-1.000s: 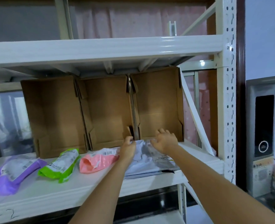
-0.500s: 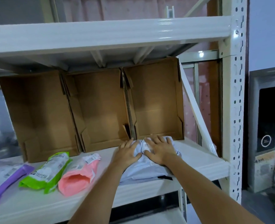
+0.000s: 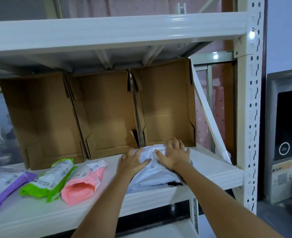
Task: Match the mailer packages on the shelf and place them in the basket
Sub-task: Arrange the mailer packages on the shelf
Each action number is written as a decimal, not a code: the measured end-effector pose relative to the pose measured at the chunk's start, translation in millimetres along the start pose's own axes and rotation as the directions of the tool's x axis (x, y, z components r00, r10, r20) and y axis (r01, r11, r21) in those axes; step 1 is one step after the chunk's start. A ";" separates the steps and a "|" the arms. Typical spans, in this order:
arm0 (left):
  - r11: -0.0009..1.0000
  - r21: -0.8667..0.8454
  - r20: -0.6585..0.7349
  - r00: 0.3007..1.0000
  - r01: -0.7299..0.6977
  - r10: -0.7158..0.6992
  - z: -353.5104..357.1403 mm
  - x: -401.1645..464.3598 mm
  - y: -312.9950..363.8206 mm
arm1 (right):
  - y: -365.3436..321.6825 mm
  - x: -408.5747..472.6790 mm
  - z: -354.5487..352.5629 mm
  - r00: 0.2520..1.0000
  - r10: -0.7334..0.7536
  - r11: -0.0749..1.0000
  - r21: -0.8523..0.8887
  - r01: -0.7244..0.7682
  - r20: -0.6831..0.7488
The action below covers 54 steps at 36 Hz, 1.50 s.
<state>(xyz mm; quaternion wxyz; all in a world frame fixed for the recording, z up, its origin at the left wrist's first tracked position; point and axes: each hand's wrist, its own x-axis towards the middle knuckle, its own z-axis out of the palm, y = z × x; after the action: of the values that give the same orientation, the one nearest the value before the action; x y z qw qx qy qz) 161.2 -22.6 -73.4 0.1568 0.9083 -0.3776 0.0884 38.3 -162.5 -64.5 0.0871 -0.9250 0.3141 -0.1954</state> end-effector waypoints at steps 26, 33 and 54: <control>0.986 0.061 0.151 0.978 -0.155 0.144 -34.3 -49.9 51.2 | -19.4 -31.6 -29.3 0.982 -0.160 0.985 -0.085 0.152 -0.096; 0.979 0.106 0.251 0.957 -0.177 0.146 -23.6 -70.0 49.3 | -9.3 -65.8 -23.2 0.962 -0.234 0.969 -0.053 0.243 0.139; 0.998 0.005 0.264 0.963 -0.065 0.061 -26.5 -81.0 33.3 | 5.5 -80.5 -33.0 0.949 -0.151 0.959 -0.191 0.209 0.278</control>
<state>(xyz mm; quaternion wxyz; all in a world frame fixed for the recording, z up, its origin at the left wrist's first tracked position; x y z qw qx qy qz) 79.7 17.9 -63.9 0.0958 0.9006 -0.4232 -0.0256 -36.9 -118.6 -60.8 0.0076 -0.9714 0.2331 -0.0438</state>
